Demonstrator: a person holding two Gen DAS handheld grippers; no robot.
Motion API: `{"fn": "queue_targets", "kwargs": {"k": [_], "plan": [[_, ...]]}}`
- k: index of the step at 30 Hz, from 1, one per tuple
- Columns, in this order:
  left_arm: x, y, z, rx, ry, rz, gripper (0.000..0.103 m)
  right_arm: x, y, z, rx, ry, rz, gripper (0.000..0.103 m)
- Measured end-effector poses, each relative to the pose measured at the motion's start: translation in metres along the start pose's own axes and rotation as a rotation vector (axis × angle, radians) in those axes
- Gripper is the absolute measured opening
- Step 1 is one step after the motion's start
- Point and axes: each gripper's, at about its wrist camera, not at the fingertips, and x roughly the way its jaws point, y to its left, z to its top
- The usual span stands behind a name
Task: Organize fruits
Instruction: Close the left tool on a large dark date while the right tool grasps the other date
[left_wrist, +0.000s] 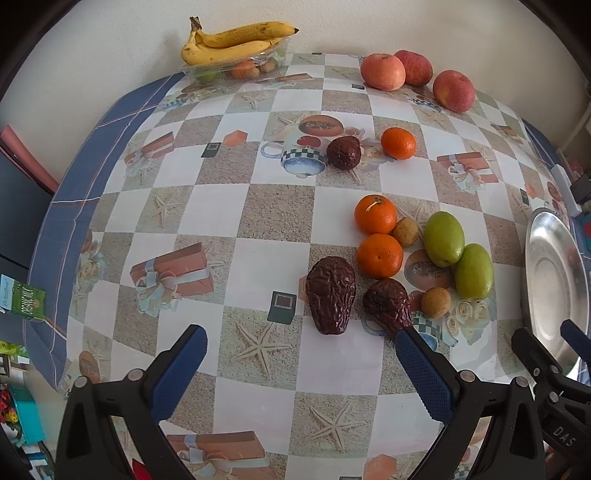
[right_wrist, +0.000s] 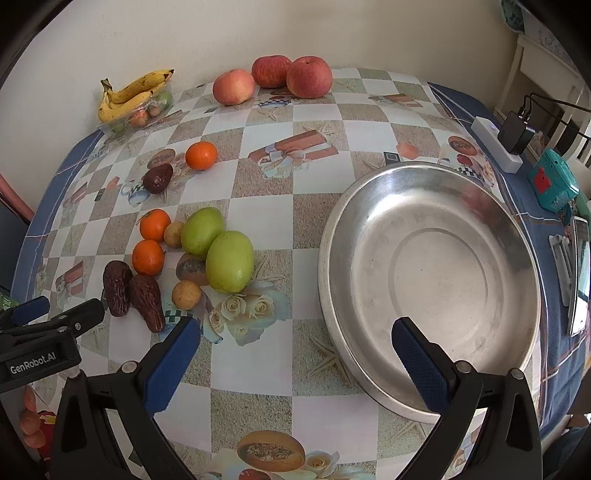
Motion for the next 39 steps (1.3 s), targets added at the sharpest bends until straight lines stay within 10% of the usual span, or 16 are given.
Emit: {"fn": "queue_targets", "kwargs": {"k": [24, 39], "plan": [[0.001, 0.015, 0.012, -0.04, -0.06, -0.019, 0.103, 0.002, 0.01, 0.005, -0.039, -0.03, -0.022, 0.103], [0.01, 0.028, 0.025, -0.1, -0.094, -0.135, 0.103, 0.014, 0.047, 0.02, -0.121, -0.045, 0.11, 0.103]]}}
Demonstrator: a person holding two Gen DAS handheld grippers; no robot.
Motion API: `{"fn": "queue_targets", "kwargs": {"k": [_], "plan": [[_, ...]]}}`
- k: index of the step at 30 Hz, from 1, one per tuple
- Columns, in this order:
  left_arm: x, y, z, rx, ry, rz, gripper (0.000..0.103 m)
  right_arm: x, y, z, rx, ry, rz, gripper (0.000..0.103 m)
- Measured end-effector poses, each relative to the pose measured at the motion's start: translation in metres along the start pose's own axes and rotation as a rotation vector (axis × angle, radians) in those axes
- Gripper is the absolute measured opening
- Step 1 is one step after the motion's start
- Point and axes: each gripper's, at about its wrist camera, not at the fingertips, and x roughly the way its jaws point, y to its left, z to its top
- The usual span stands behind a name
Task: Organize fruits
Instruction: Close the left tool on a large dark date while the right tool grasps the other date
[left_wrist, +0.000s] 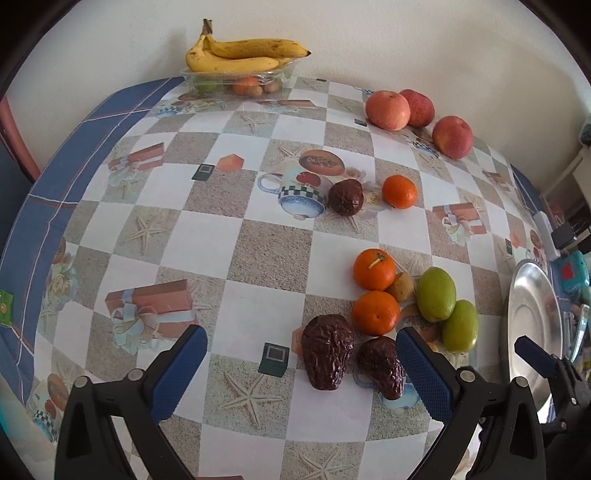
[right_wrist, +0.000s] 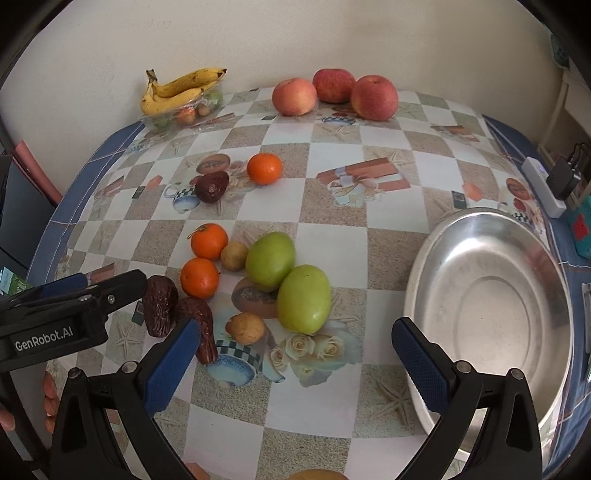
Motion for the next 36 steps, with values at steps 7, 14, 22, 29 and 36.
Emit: {"fn": "queue_targets", "kwargs": {"k": [7, 14, 22, 29, 36], "plan": [[-0.015, 0.023, 0.008, -0.111, -0.079, -0.022, 0.103, -0.012, 0.032, 0.003, -0.135, -0.084, -0.007, 0.103], [-0.001, 0.03, 0.009, -0.148, -0.012, -0.051, 0.102, 0.004, 0.055, 0.003, -0.197, -0.017, 0.061, 0.103], [0.01, 0.03, 0.008, -0.184, 0.045, -0.144, 0.091, 0.016, 0.065, 0.005, -0.243, 0.011, 0.082, 0.069], [0.026, 0.016, 0.006, -0.146, 0.12, -0.187, 0.074, 0.027, 0.078, 0.003, -0.306, 0.052, 0.108, 0.053], [0.037, 0.015, 0.001, -0.159, 0.174, -0.197, 0.055, 0.039, 0.081, 0.001, -0.318, 0.104, 0.106, 0.04]]}}
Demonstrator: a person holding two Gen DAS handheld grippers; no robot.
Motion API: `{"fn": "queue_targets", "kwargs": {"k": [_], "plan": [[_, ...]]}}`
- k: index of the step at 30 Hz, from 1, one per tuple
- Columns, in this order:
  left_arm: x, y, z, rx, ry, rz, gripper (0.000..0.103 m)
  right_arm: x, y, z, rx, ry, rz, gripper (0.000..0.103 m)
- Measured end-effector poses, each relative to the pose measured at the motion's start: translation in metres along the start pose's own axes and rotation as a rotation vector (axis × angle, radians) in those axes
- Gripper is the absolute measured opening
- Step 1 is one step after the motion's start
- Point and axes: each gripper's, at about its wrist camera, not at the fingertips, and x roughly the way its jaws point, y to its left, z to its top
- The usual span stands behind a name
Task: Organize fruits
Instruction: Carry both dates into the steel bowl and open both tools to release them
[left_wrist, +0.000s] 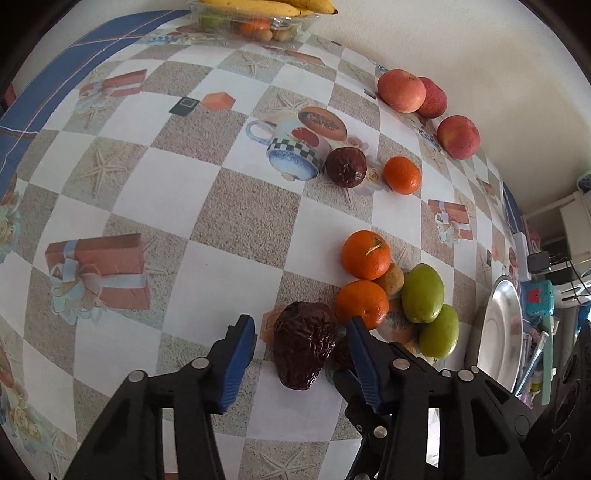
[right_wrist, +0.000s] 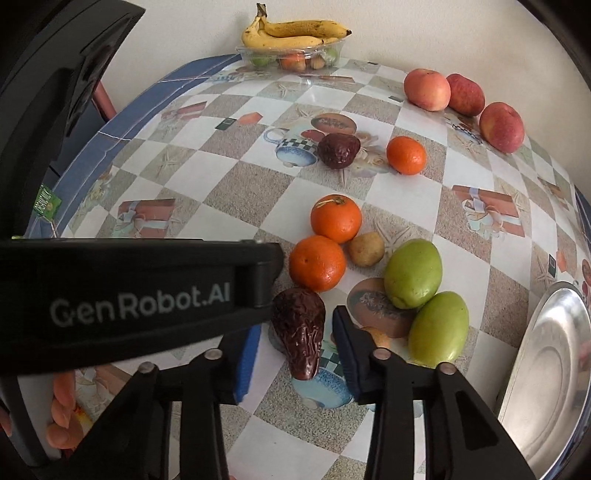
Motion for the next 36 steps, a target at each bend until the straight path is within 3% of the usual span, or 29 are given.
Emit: {"fn": "queue_targets", "kwargs": {"k": [4, 8, 17, 26, 36], "plan": [[0.008, 0.002, -0.002, -0.013, 0.036, -0.02, 0.043, 0.003, 0.0, -0.001, 0.003, 0.014, 0.015, 0.033], [0.006, 0.0, -0.003, -0.008, 0.027, -0.019, 0.041, 0.004, 0.0, -0.002, 0.007, 0.014, 0.023, 0.033], [-0.022, 0.006, 0.003, -0.023, -0.107, 0.009, 0.04, -0.015, -0.011, -0.004, 0.057, -0.056, 0.031, 0.032], [-0.039, -0.025, 0.002, 0.09, -0.199, 0.006, 0.04, -0.047, -0.037, -0.007, 0.167, -0.166, 0.015, 0.032], [-0.031, -0.104, -0.02, 0.325, -0.205, -0.071, 0.04, -0.07, -0.098, -0.025, 0.4, -0.204, -0.165, 0.032]]}}
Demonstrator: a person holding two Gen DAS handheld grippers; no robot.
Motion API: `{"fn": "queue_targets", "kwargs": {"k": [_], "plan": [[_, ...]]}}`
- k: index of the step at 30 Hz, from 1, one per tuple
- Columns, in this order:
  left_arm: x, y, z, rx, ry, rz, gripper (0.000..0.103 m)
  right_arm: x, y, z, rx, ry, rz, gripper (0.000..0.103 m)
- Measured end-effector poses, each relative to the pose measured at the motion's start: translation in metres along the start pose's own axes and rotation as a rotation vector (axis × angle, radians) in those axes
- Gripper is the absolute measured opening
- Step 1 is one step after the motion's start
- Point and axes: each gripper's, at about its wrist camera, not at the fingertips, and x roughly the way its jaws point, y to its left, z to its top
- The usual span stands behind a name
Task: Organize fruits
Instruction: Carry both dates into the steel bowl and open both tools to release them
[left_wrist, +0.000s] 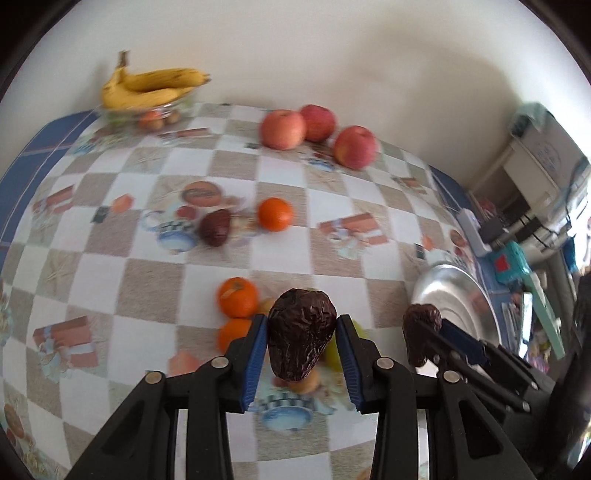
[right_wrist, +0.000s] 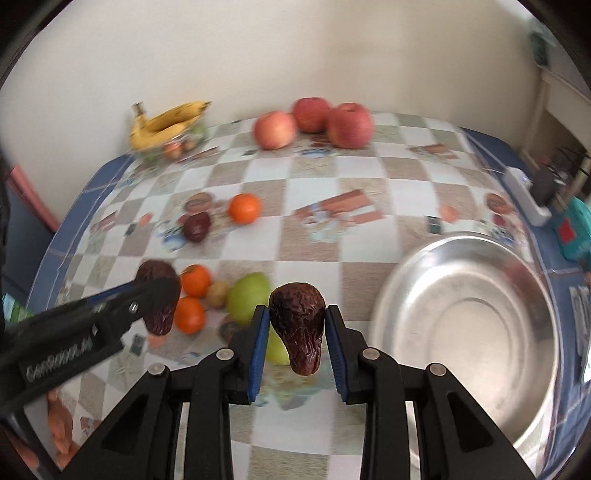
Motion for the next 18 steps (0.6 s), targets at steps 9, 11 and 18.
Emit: {"fn": "queue_targets", "kwargs": {"k": [9, 11, 18], "plan": [[0.03, -0.086, -0.015, 0.207, 0.025, -0.084, 0.04, -0.013, -0.088, -0.008, 0.265, -0.003, -0.129, 0.032], [0.036, -0.099, -0.019, 0.24, 0.03, -0.102, 0.04, -0.017, -0.101, -0.011, 0.303, -0.012, -0.171, 0.033], [0.045, -0.117, -0.027, 0.286, 0.073, -0.152, 0.042, -0.022, -0.142, -0.024, 0.444, -0.011, -0.193, 0.033]]}}
